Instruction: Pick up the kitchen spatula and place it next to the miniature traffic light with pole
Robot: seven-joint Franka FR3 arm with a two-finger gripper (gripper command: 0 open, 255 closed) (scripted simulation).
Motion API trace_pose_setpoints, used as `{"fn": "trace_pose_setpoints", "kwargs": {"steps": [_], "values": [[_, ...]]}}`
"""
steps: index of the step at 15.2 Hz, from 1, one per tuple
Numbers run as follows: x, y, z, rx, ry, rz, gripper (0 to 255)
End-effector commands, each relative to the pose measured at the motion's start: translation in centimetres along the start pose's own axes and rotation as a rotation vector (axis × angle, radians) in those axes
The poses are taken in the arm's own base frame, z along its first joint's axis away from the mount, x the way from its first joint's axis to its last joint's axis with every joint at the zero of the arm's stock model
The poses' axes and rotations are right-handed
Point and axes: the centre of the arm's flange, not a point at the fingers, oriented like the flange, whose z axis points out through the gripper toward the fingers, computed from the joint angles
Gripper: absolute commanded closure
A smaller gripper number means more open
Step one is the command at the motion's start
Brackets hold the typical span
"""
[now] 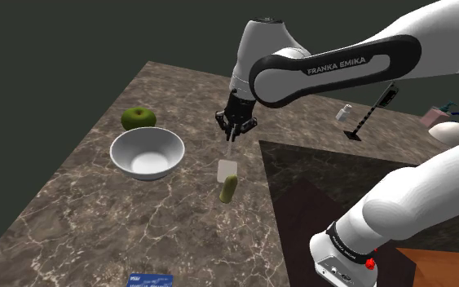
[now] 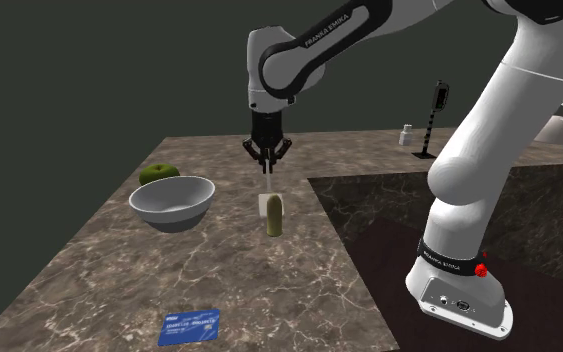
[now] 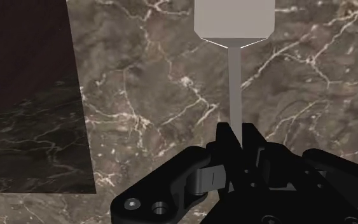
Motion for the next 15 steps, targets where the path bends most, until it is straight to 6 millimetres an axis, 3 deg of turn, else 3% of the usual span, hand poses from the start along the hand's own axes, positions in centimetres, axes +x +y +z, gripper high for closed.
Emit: {"fn": "trace_pose_setpoints", "kwargs": {"steps": [1,15], "values": [[0.1,-0.1,-1.0,0.000,0.000,0.000,255],[0.6,-0.1,-8.4,0.000,0.000,0.000,255]]}}
